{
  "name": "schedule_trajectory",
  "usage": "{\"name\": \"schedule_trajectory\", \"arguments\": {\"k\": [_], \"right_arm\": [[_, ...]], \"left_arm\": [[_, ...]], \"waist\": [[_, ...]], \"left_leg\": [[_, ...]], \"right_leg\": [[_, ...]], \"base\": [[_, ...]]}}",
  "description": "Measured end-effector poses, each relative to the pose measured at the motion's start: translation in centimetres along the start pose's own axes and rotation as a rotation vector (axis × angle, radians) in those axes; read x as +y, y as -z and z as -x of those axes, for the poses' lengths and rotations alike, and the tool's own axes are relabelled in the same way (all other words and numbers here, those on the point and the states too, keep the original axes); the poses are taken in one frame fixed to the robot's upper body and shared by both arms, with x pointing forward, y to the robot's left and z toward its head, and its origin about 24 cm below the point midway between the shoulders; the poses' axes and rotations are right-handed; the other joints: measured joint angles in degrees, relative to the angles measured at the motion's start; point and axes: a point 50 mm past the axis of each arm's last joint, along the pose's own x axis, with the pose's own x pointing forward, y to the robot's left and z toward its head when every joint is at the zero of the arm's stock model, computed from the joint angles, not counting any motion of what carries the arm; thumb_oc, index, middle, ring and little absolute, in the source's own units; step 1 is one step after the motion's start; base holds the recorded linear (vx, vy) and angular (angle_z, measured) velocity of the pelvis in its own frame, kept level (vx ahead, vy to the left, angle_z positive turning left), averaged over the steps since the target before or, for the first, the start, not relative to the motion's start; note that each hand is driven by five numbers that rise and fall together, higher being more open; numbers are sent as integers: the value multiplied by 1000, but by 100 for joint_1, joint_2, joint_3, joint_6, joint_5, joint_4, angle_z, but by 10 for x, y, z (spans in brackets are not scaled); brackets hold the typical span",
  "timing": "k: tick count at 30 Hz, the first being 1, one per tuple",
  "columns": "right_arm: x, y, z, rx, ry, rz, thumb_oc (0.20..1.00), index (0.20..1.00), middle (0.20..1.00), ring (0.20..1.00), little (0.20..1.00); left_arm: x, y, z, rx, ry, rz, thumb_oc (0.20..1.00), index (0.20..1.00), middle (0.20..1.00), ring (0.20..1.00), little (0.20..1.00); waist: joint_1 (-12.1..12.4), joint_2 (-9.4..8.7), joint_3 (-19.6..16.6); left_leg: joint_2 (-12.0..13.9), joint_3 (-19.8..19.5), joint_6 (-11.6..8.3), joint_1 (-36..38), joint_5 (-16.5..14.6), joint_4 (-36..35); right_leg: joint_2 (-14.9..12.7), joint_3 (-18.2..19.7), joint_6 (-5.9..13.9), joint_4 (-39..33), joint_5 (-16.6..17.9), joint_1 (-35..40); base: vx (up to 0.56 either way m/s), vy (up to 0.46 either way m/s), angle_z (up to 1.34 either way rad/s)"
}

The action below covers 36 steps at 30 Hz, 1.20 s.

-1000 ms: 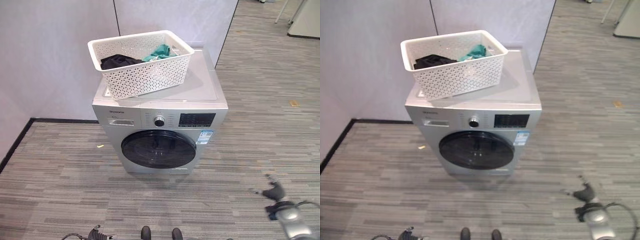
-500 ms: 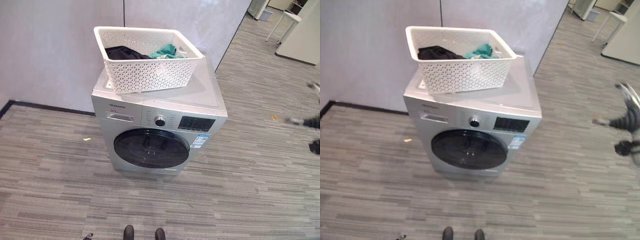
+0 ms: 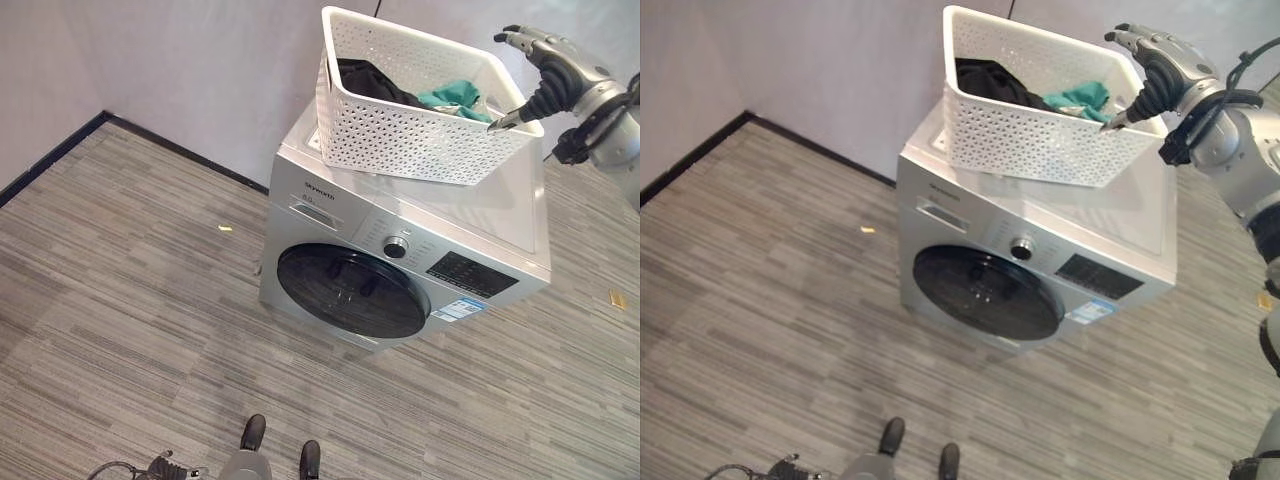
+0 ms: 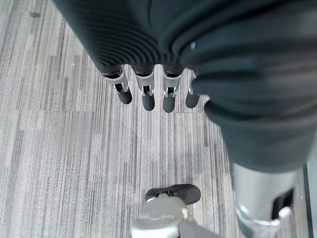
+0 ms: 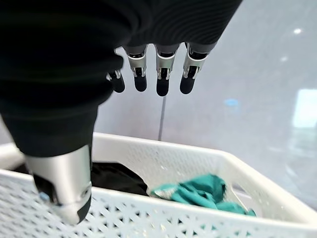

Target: Grab the laundry basket,head to the washer,open it,put in the laundry and shut it.

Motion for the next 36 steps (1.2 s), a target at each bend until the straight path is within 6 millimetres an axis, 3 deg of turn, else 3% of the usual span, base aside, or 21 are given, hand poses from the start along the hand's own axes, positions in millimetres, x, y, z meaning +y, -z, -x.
{"name": "schedule_trajectory", "arguments": {"k": [3, 9, 15, 16, 18, 20, 22, 23, 25, 26, 36], "right_arm": [[9, 3, -4, 39, -95, 85, 1000, 1000, 1000, 1000, 1000], [16, 16, -3, 131, -195, 93, 1000, 1000, 1000, 1000, 1000], [20, 16, -4, 145, -222, 89, 1000, 1000, 1000, 1000, 1000], [26, 14, -7, 153, -233, 81, 922, 922, 922, 922, 922], [33, 17, -10, 200, -248, 99, 953, 953, 953, 953, 953], [31, 20, -10, 221, -232, 119, 890, 890, 890, 890, 890], [32, 21, -10, 235, -231, 125, 890, 890, 890, 890, 890], [34, 23, -10, 249, -233, 144, 573, 573, 573, 573, 573], [34, 23, -11, 254, -221, 148, 457, 457, 457, 457, 457], [34, 22, -11, 259, -214, 148, 200, 200, 200, 200, 200], [37, 28, -9, 307, -171, 124, 200, 200, 200, 200, 200]], "left_arm": [[0, -5, -1, -11, -3, 33, 1000, 1000, 1000, 1000, 1000], [0, -7, -1, -14, 1, 39, 1000, 1000, 1000, 1000, 1000], [0, -7, -1, -6, -1, 72, 1000, 1000, 1000, 1000, 1000], [0, -9, -1, -11, -1, 69, 1000, 1000, 1000, 1000, 1000], [0, -15, -2, -33, 0, 66, 1000, 1000, 1000, 1000, 1000], [0, -22, -2, -57, 2, 53, 1000, 1000, 1000, 1000, 1000], [0, -23, -2, -60, 3, 48, 1000, 1000, 1000, 1000, 1000], [-1, -24, -2, -63, 7, 38, 1000, 1000, 1000, 1000, 1000], [-1, -23, -2, -61, 7, 38, 1000, 1000, 1000, 1000, 1000], [-1, -24, -2, -61, 6, 38, 1000, 1000, 1000, 1000, 1000], [-2, -24, -2, -62, 7, 38, 1000, 1000, 1000, 1000, 1000]], "waist": [[4, -11, 98], [-33, -5, 130], [-59, -3, 131], [-57, -3, 131], [-50, 5, 137], [-31, 8, 139], [-28, 10, 141], [-24, 15, 144], [-20, 22, 149], [-20, 22, 149], [83, 19, 147]], "left_leg": [[1, -15, -2, -20, -1, 0], [10, -17, -4, -50, -3, -1], [9, 19, -3, -40, 0, 0], [10, 22, -14, -44, 7, 0], [14, 12, -41, -114, 22, 0], [11, 1, -55, -210, 68, 1], [19, -15, -51, -213, 76, 1], [19, -27, -53, -219, 77, 1], [19, -33, -53, -223, 77, 1], [17, -43, -54, -225, 76, 0], [11, -136, -66, -354, 108, 1]], "right_leg": [[2, -43, 3, 0, 1, -19], [13, -53, 3, 0, 1, -51], [10, -42, 3, 0, 1, -57], [9, -41, 3, 0, 1, -64], [10, -45, 3, 0, 1, -123], [9, -47, 2, 0, 2, -210], [16, -52, 2, 0, 1, -209], [17, -54, 2, 0, 1, -210], [18, -56, 2, 0, 1, -210], [17, -62, 2, 0, 1, -210], [22, -86, 3, 0, 2, -312]], "base": [[0, 0, 0], [0, 0, 0], [-3, 1, -2], [-34, -16, -4], [-26, -16, 3], [-10, -12, 5], [-4, -7, 2], [0, 0, 0], [0, 0, 0], [0, 0, 0], [-3, -1, 5]]}}
